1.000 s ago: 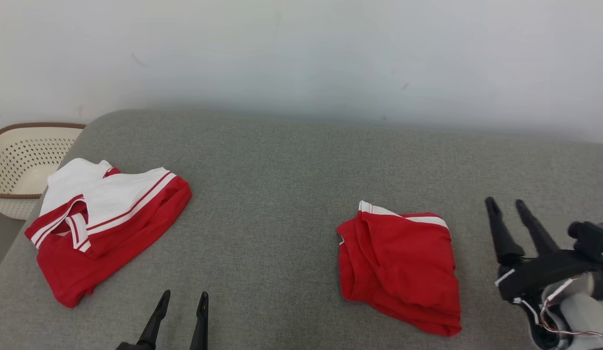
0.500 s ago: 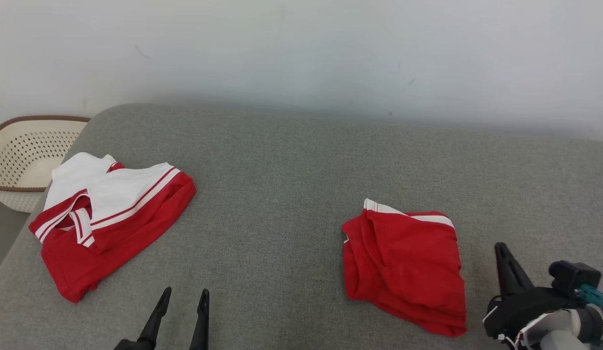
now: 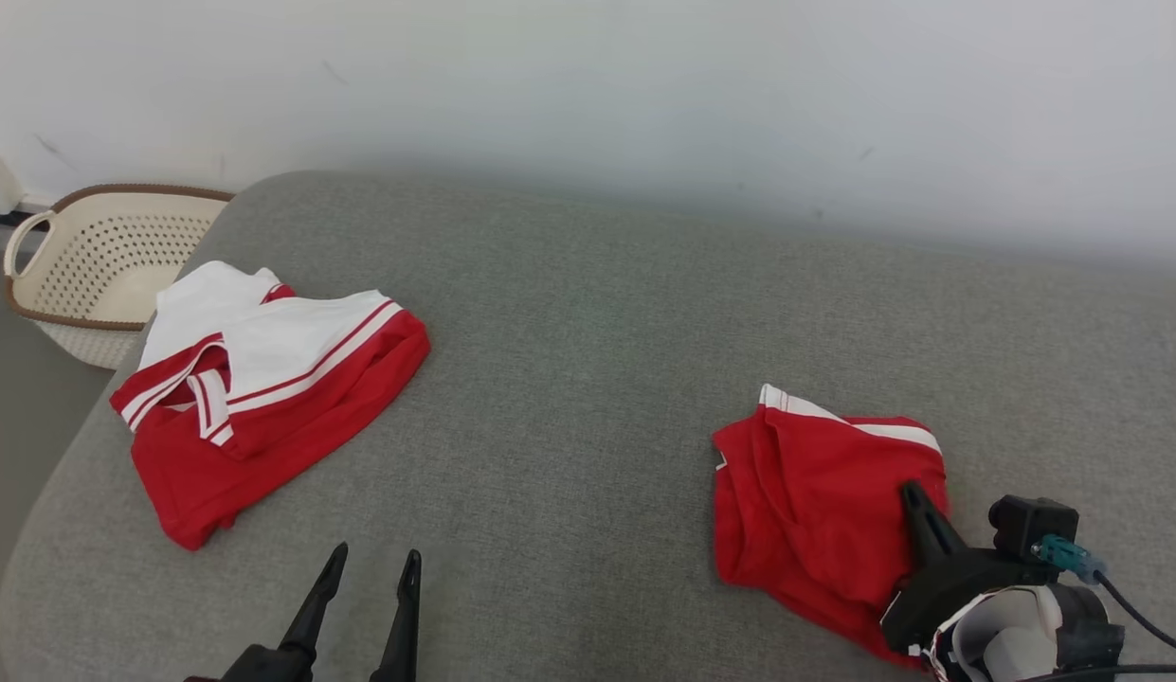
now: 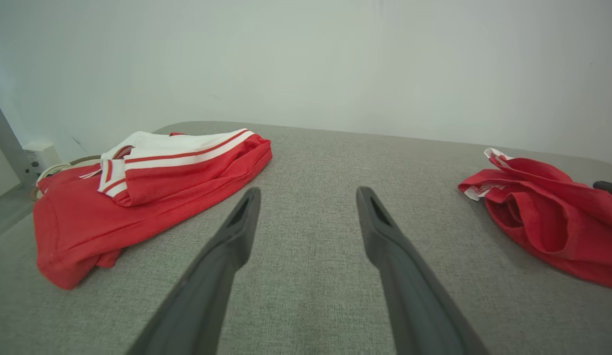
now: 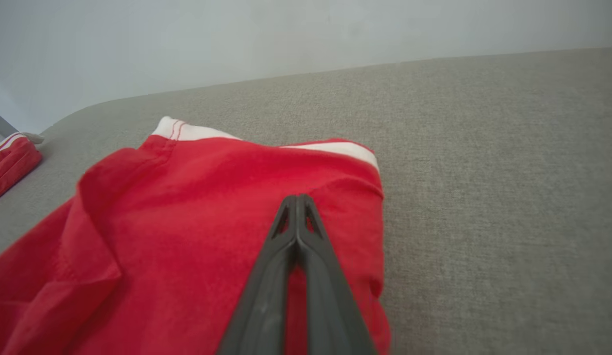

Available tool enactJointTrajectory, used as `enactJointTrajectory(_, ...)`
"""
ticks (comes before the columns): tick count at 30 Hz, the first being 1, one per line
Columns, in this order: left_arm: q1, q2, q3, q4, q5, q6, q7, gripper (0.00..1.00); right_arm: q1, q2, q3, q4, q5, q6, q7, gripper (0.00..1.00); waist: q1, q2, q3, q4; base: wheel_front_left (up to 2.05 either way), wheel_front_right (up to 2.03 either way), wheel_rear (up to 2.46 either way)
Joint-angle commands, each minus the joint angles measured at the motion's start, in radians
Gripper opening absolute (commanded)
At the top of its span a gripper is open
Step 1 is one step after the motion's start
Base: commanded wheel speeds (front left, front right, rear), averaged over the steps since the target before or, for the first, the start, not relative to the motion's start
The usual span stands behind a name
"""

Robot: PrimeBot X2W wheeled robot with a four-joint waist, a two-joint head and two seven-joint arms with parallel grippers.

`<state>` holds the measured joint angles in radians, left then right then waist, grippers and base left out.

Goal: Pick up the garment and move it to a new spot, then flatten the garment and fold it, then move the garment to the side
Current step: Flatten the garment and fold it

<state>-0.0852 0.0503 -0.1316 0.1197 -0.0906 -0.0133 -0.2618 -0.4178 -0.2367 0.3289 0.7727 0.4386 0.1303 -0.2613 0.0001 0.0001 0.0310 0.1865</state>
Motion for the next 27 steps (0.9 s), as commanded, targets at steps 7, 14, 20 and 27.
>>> enactJointTrajectory(7,-0.011,0.004,0.007,0.008,0.008,-0.008,-0.005,1.0,0.018,0.058,0.005,0.032,-0.013,0.001,-0.005,0.0,-0.0001,-0.0001,0.016,0.065,0.0,0.0,0.0)
enactJointTrajectory(14,-0.01,0.004,0.009,0.009,0.012,-0.008,-0.005,1.0,0.039,0.116,0.05,-0.007,-0.003,0.001,-0.005,0.0,-0.0001,-0.0001,0.011,0.076,0.0,0.0,0.0)
enactJointTrajectory(20,-0.01,0.003,0.0,0.015,0.009,-0.006,-0.005,1.0,0.068,0.147,0.109,-0.052,0.008,0.001,-0.003,0.0,-0.0001,-0.0001,0.001,0.077,0.0,0.0,0.0)
enactJointTrajectory(27,-0.009,0.002,-0.003,0.016,0.003,-0.005,-0.005,1.0,0.095,0.164,0.159,-0.088,0.016,0.001,-0.003,0.0,-0.0001,-0.0001,-0.003,0.075,0.0,0.0,0.0)
